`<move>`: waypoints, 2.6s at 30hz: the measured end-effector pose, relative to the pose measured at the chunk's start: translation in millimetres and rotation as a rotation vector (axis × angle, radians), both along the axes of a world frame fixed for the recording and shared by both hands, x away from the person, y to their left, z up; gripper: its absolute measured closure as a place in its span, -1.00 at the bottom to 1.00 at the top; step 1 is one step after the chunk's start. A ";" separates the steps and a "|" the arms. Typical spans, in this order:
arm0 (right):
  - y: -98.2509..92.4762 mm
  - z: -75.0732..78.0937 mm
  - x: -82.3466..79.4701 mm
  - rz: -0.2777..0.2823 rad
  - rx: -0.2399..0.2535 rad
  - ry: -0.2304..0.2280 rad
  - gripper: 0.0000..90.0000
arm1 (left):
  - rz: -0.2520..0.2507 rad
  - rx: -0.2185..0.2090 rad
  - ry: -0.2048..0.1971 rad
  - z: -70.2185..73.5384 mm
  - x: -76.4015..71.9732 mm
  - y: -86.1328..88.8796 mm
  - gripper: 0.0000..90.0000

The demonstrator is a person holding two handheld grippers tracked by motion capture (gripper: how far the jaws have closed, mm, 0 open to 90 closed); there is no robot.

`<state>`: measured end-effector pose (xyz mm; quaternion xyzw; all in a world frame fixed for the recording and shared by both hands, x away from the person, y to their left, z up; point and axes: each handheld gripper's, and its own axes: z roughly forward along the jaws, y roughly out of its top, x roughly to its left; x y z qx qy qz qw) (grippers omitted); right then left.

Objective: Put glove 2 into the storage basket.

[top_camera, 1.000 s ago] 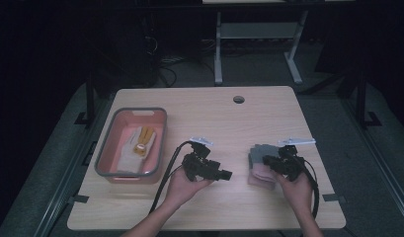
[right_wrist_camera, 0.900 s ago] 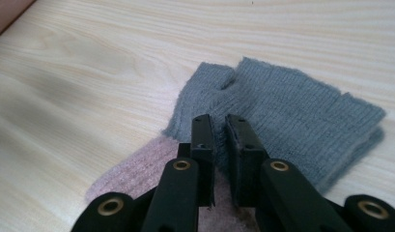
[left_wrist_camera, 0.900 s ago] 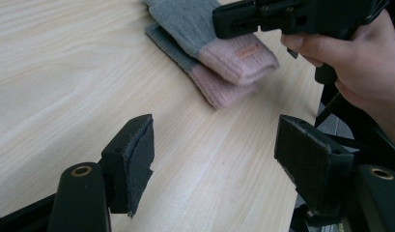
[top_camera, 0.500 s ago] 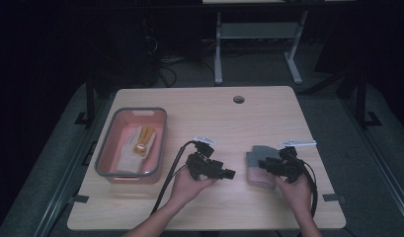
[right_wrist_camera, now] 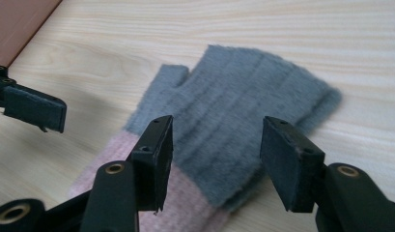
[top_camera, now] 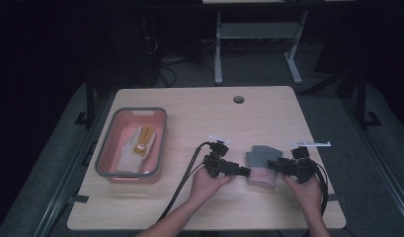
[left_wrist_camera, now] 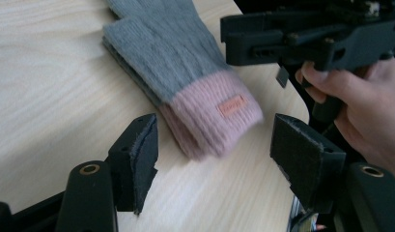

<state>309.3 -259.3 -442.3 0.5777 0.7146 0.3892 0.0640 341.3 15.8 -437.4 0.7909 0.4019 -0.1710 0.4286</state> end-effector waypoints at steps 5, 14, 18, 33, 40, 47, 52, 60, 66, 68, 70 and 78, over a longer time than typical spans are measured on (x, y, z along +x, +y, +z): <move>-8.0 -4.1 0.0 -0.019 0.017 0.018 0.00 | 0.010 0.000 0.029 -6.6 2.5 -12.1 -0.25; -14.9 -12.6 -0.5 -0.027 0.053 0.035 -0.01 | 0.056 -0.005 0.055 -20.5 8.1 -21.4 -0.24; -16.9 -16.7 0.4 -0.033 0.060 0.043 0.00 | 0.062 0.003 0.064 -25.2 9.6 -24.9 -0.22; -17.4 -28.1 0.9 -0.056 0.115 0.073 0.07 | 0.064 0.026 0.057 -34.8 8.3 -32.9 -0.03; -15.3 -29.5 -1.8 -0.063 0.110 0.059 0.14 | 0.052 0.024 0.053 -35.7 8.5 -35.5 0.04; -13.0 -31.4 -3.7 -0.072 0.128 0.059 0.25 | 0.034 0.055 0.039 -33.6 8.6 -37.8 0.07; -11.9 -31.7 -3.6 -0.072 0.135 0.067 0.33 | 0.034 0.073 0.031 -32.7 7.5 -38.8 0.12; -10.3 -32.7 -3.0 -0.073 0.156 0.088 0.45 | 0.025 0.062 0.074 -34.1 9.8 -37.5 0.20; -11.2 -32.4 -3.9 -0.061 0.185 0.098 0.63 | 0.037 0.009 0.147 -38.7 16.8 -32.7 0.35; -11.2 -32.3 -4.4 -0.053 0.186 0.088 0.67 | 0.038 0.003 0.149 -38.0 17.2 -32.3 0.42; -11.1 -31.6 -5.3 -0.053 0.187 0.084 0.69 | 0.035 -0.006 0.160 -39.1 18.3 -31.6 0.43; -12.3 -30.8 -7.9 -0.055 0.205 0.077 0.71 | 0.025 -0.019 0.154 -38.1 18.3 -29.9 0.44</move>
